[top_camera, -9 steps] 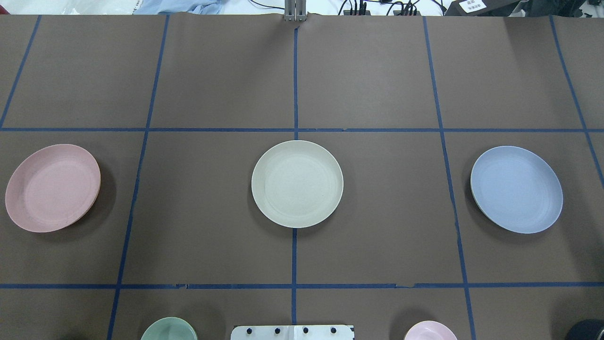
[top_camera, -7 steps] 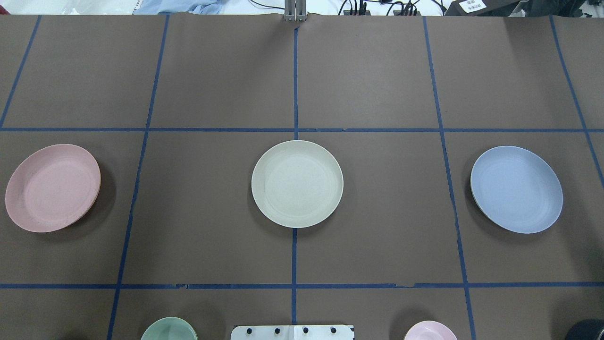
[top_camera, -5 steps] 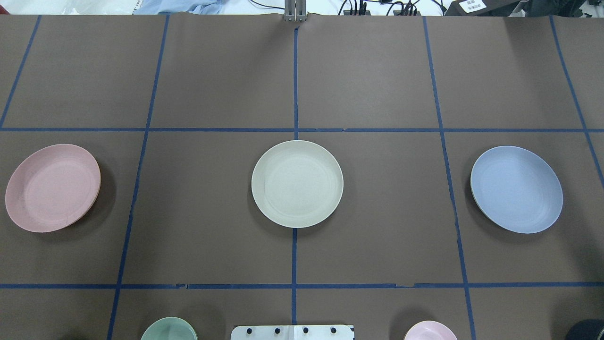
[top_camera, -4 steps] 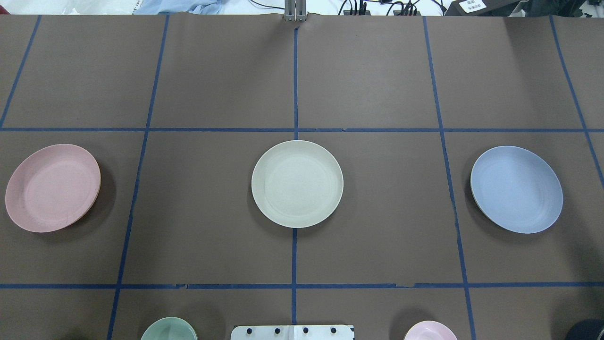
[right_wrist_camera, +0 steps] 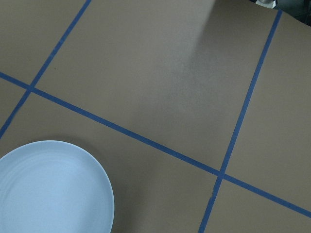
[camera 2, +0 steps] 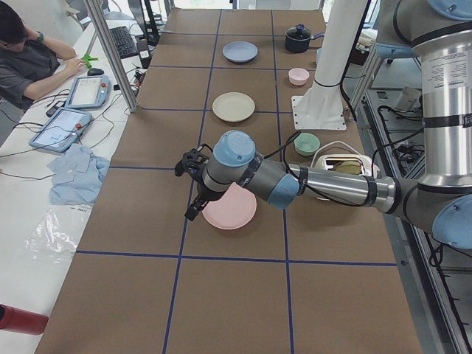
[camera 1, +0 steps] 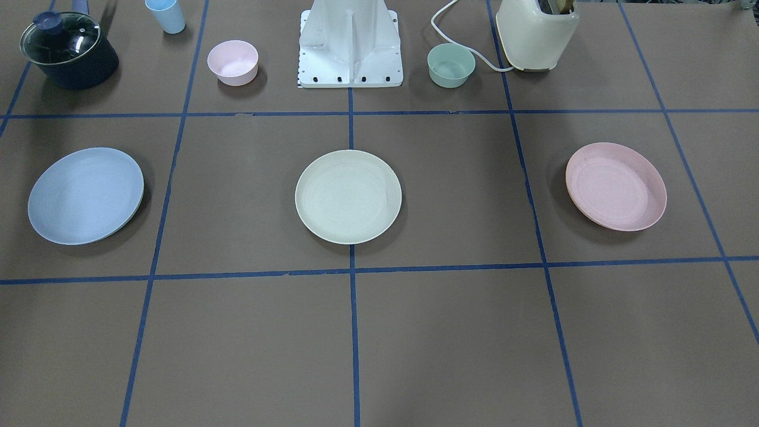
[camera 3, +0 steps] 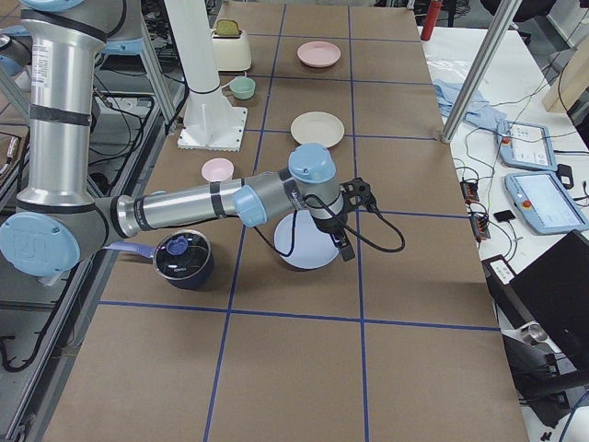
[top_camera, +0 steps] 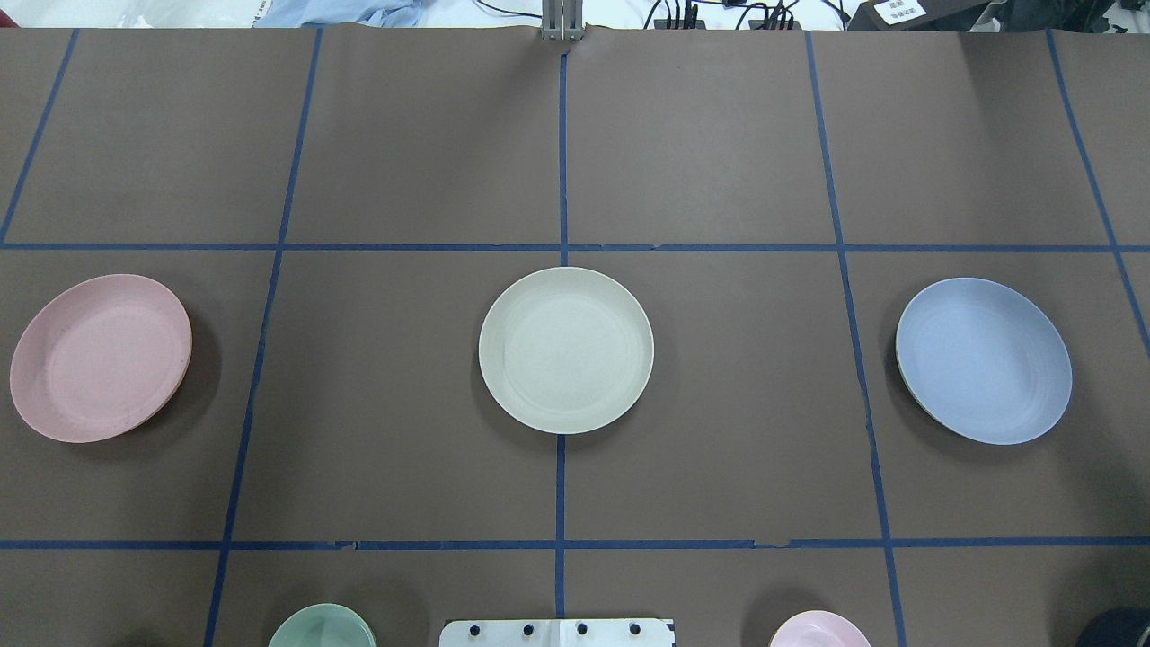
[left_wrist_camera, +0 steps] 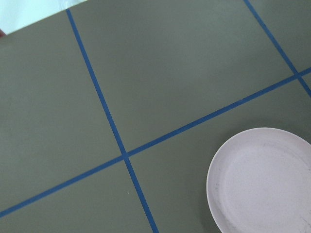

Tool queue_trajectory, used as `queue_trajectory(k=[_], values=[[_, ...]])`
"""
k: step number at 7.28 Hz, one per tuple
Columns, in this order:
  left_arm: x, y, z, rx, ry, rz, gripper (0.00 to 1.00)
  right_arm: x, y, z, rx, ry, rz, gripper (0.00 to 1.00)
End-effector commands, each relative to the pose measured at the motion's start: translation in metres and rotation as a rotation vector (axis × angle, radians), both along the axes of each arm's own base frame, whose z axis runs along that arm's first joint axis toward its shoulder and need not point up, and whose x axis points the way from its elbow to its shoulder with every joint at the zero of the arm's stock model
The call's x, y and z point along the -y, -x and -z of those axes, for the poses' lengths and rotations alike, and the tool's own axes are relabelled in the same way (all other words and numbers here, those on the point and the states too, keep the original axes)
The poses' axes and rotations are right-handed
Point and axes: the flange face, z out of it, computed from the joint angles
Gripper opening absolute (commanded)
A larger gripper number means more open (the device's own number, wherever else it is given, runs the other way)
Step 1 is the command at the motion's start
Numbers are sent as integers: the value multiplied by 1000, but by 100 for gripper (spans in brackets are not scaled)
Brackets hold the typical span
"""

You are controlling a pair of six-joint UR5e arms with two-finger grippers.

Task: Stack three plates with pink and blue
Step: 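Move the left gripper toward the rim of the pink plate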

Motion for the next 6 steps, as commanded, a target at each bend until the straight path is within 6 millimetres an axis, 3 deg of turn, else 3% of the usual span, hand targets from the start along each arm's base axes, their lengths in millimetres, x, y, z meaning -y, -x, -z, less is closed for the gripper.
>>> queue_trajectory(k=[1, 2, 3, 4, 5, 6], values=[[34, 2, 10, -11, -77, 30, 100, -1, 6, 3, 92, 35, 13, 100], [24, 2, 3, -52, -74, 83, 100, 0, 13, 20, 114, -11, 14, 100], [19, -2, -12, -80, -106, 94, 100, 3, 37, 26, 149, 45, -12, 100], [15, -11, -37, -115, -33, 112, 100, 13, 64, 41, 155, 82, -76, 100], [9, -28, -58, -139, 48, 117, 100, 13, 85, 43, 148, 84, -104, 100], [-5, -45, -75, -182, 104, 133, 100, 13, 90, 43, 150, 90, -102, 100]])
